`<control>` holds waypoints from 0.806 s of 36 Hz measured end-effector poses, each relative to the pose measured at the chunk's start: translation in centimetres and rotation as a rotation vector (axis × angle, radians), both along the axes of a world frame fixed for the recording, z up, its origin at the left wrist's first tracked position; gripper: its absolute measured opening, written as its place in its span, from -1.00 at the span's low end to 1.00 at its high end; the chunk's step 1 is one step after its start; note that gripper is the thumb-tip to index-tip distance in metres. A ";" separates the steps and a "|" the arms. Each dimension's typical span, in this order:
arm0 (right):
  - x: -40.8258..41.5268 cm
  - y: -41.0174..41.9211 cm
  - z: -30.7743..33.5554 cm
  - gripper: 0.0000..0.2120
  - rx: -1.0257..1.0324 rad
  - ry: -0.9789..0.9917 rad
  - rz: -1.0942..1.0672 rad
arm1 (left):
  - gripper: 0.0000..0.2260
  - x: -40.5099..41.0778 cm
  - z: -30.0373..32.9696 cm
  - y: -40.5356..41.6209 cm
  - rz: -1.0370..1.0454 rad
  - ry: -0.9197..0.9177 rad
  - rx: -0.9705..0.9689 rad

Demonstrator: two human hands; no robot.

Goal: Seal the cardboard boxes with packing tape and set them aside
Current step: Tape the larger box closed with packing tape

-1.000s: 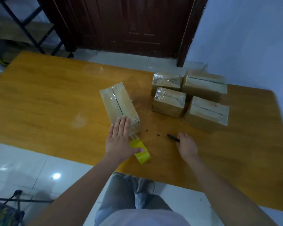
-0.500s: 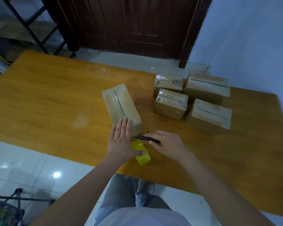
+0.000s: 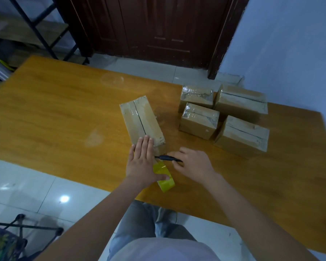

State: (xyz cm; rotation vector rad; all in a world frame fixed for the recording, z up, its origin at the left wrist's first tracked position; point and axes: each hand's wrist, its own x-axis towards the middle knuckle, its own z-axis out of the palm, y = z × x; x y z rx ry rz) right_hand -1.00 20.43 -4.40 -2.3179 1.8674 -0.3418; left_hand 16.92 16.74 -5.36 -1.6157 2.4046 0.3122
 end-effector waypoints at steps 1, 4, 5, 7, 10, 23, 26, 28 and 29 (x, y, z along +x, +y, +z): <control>0.0 -0.1 0.0 -0.72 0.002 0.010 -0.002 | 0.18 0.0 0.0 0.0 0.000 0.003 0.001; 0.2 -0.4 0.3 -0.73 0.028 0.035 -0.004 | 0.17 0.0 0.1 0.0 -0.006 0.003 0.002; 0.2 -0.4 0.4 -0.73 0.036 0.040 -0.002 | 0.17 0.0 0.0 0.0 -0.008 0.004 0.001; 0.3 -0.4 0.5 -0.74 0.042 0.054 0.001 | 0.17 0.0 0.0 0.0 -0.011 0.004 -0.006; 0.4 -0.6 0.8 -0.76 0.020 0.092 -0.001 | 0.17 0.0 0.0 0.0 -0.013 0.001 -0.017; 0.6 -0.8 1.5 -0.72 0.083 0.033 0.013 | 0.17 0.0 0.2 0.0 -0.013 0.000 -0.022; 0.4 -1.0 1.7 -0.68 0.142 0.035 0.033 | 0.17 0.0 0.2 0.0 -0.007 0.018 -0.015; 0.1 -1.1 2.0 -0.67 0.163 0.036 0.035 | 0.17 0.0 0.1 0.0 -0.010 0.017 -0.013; 0.1 -1.1 2.1 -0.67 0.167 0.036 0.037 | 0.17 0.0 0.1 0.0 -0.013 0.011 -0.017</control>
